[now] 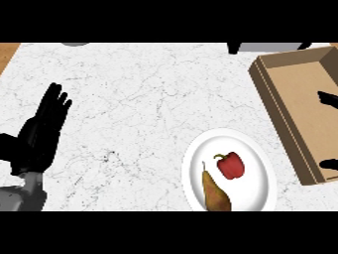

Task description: Pick the bell pepper from the plate and place it in the cardboard box

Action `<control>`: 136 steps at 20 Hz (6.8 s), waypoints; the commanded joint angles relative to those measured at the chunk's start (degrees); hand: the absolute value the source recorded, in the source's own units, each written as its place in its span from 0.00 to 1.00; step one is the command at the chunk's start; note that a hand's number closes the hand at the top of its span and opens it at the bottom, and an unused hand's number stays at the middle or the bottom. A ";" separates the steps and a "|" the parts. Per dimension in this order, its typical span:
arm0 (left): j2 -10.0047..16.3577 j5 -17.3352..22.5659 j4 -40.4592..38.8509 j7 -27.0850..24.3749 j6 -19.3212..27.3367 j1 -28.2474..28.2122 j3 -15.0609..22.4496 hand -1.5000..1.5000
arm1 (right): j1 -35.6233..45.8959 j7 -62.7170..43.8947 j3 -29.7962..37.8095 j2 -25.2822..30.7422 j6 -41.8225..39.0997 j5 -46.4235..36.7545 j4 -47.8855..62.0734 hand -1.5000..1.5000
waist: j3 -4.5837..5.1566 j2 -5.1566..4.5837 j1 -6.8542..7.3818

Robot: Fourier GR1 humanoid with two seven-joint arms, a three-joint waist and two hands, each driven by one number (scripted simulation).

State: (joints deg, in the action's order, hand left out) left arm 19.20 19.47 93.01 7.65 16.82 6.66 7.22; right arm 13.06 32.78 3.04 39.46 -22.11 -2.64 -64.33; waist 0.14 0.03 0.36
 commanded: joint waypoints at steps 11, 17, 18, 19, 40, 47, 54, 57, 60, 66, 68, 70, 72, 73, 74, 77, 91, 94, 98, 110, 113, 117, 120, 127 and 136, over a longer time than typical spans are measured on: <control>-4.37 -3.95 -1.69 -0.66 -0.61 0.24 -0.24 0.50 | 2.45 -24.13 -1.92 0.81 -17.09 5.91 -19.22 0.00 | -0.12 -0.01 -0.41; -2.92 -3.84 5.26 2.46 -2.37 -3.93 -2.40 0.50 | -8.03 -32.03 -2.39 -3.95 -12.81 3.78 -34.41 0.00 | -0.13 0.15 -0.64; -2.77 -3.80 5.23 3.67 -2.59 -2.31 -3.49 0.50 | -2.44 -33.41 -3.01 -4.81 -13.94 2.05 -28.90 0.00 | -0.14 0.04 -0.27; -6.03 -4.82 -2.65 -0.79 -2.29 0.21 -2.57 0.50 | -4.56 -35.14 -3.54 -5.18 -13.40 1.91 -32.27 0.00 | -0.12 0.00 -0.65; -6.45 -7.22 1.45 5.68 -8.84 -0.36 -10.67 0.50 | -6.29 -36.93 -5.22 -20.21 -14.00 -12.03 -31.44 0.00 | -0.14 0.00 -0.31; -8.63 -8.81 5.30 6.07 -9.37 -3.05 -9.50 0.50 | -10.84 -31.65 -7.37 -22.07 -11.67 -18.64 -31.35 0.00 | -0.15 0.04 -0.32; -9.55 -9.36 0.33 4.97 -10.75 0.90 -11.97 0.50 | -6.92 -30.02 -6.46 -24.06 -9.61 -23.09 -25.14 0.00 | -0.15 -0.03 -0.38; -12.62 -13.10 1.20 3.59 -8.75 -1.46 -8.53 0.50 | -5.05 -31.00 -6.66 -25.89 -9.71 -23.27 -24.12 0.00 | -0.15 -0.02 -0.32; -11.76 -13.05 5.32 8.40 -7.97 0.52 -9.54 0.50 | -3.89 -31.12 -6.98 -26.49 -9.91 -24.61 -22.90 0.00 | -0.15 -0.01 -0.30; -13.46 -12.61 1.83 4.12 -10.13 -1.09 -10.01 0.50 | -4.65 -32.61 -6.55 -27.39 -12.23 -24.48 -25.12 0.00 | -0.14 0.00 -0.35; -10.77 -10.94 3.18 8.53 -10.65 1.21 -12.54 0.50 | -9.05 -26.73 -7.89 -26.23 -9.14 -27.19 -23.58 0.00 | -0.15 0.01 -0.41; -14.07 -14.00 1.27 3.94 -9.53 -0.47 -9.66 0.50 | -5.11 -32.03 -7.39 -27.88 -11.60 -26.78 -24.01 0.00 | -0.14 -0.01 -0.35; -12.44 -12.75 -1.22 4.29 -10.96 3.24 -11.78 0.50 | -4.24 -30.15 -8.17 -29.09 -9.88 -27.85 -21.27 0.00 | -0.14 -0.03 -0.39; -11.97 -12.23 0.27 1.67 -12.66 -1.70 -12.33 0.50 | -6.49 -26.24 -8.58 -27.45 -8.41 -29.77 -19.95 0.00 | -0.14 -0.02 -0.32; -10.86 -9.79 3.54 5.81 -13.62 -1.58 -13.62 0.50 | -4.66 -30.04 -9.22 -29.89 -8.73 -29.41 -20.09 0.00 | -0.14 0.00 -0.25; -12.41 -13.15 5.40 8.41 -10.55 -0.16 -11.28 0.50 | -5.89 -29.68 -9.37 -30.51 -7.71 -30.42 -20.90 0.00 | -0.15 0.01 -0.33; -12.55 -12.90 3.66 6.70 -12.43 -1.13 -12.53 0.50 | -5.55 -22.73 -14.78 -32.52 -0.29 -38.52 -18.93 1.00 | -0.14 0.01 -0.31; -12.03 -11.41 2.39 5.54 -13.92 -0.08 -13.62 0.50 | -1.56 -16.11 -11.71 -29.74 2.83 -39.79 -11.59 1.00 | -0.15 -0.05 -0.14; -12.99 -12.32 3.03 5.33 -12.90 -1.00 -13.30 0.50 | -5.59 -17.50 -11.64 -30.54 4.39 -40.19 -17.87 1.00 | -0.14 0.01 -0.36; -12.64 -12.94 1.28 4.64 -13.56 0.47 -12.62 0.50 | 14.37 -67.04 -36.56 -39.40 17.20 -59.27 -16.70 1.00 | -0.10 -0.08 1.09; -13.34 -13.20 0.70 3.33 -12.87 -0.92 -13.06 0.50 | 14.80 -72.31 -42.30 -39.43 11.70 -59.89 -23.87 1.00 | -0.10 0.10 0.09; -12.49 -12.67 -1.31 4.33 -13.33 2.50 -13.84 0.50 | 23.60 -76.86 -41.98 -39.45 9.68 -56.60 -25.13 1.00 | -0.12 -0.03 0.02; -12.26 -12.58 3.92 6.60 -13.84 -1.11 -12.54 0.50 | 25.14 -85.90 -41.10 -39.45 17.50 -55.05 -29.92 1.00 | -0.14 0.16 1.02; -14.23 -14.32 2.93 4.64 -11.47 -1.51 -12.12 0.50 | 28.15 -92.97 -32.11 -38.77 16.23 -64.41 -36.14 1.00 | -0.13 0.19 -0.66; -13.23 -12.88 3.20 6.12 -12.82 -0.59 -12.89 0.50 | 28.70 -86.18 -14.60 -31.68 13.15 -59.18 -34.81 1.00 | -0.14 -0.04 -0.34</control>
State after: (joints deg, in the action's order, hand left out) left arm 5.69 6.12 96.63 13.21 4.18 4.94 -5.21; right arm 41.99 -55.64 -17.62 5.19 -7.85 -63.82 -100.68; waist 0.01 0.11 -0.03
